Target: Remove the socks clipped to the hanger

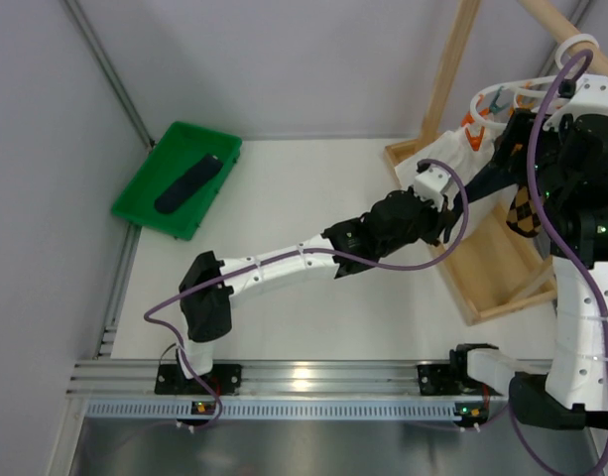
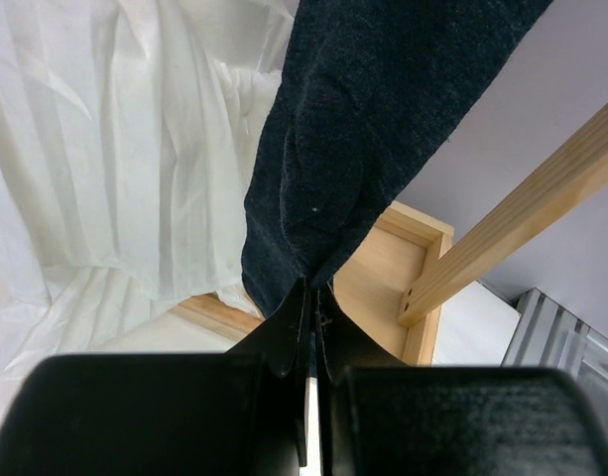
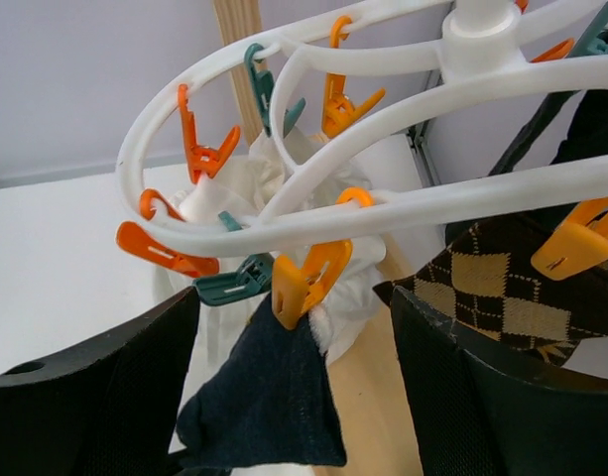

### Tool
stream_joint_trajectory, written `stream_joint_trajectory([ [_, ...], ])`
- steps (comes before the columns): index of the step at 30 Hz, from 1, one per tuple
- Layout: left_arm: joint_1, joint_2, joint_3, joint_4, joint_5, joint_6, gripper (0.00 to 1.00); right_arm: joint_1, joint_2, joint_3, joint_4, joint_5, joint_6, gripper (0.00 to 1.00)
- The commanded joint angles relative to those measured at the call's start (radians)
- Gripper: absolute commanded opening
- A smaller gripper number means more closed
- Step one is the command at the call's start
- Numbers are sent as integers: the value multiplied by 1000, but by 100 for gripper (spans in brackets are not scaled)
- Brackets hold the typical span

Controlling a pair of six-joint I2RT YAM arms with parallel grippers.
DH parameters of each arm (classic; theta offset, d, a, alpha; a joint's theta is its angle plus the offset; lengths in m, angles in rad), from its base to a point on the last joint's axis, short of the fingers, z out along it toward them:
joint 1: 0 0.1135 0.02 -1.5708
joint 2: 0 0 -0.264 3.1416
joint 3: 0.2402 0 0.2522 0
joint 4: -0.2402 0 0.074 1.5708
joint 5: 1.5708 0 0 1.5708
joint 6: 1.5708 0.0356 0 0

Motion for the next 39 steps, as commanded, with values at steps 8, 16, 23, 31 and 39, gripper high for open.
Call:
stream_joint_trajectory([
  [8, 35, -43, -7, 12, 88, -40, 0, -117, 4, -52, 218, -185, -11, 70],
  [16, 47, -46, -10, 12, 109, -53, 0, -152, -14, -104, 301, -315, 10, 62],
  [23, 51, -45, -11, 12, 123, -62, 0, -169, -48, -150, 361, -358, 21, 50],
  [31, 55, -43, -14, 12, 129, -70, 0, -169, -42, -162, 356, -373, 35, 24],
  [39, 62, -51, -28, 12, 137, -79, 0, -169, -30, -152, 325, -340, 42, 0],
])
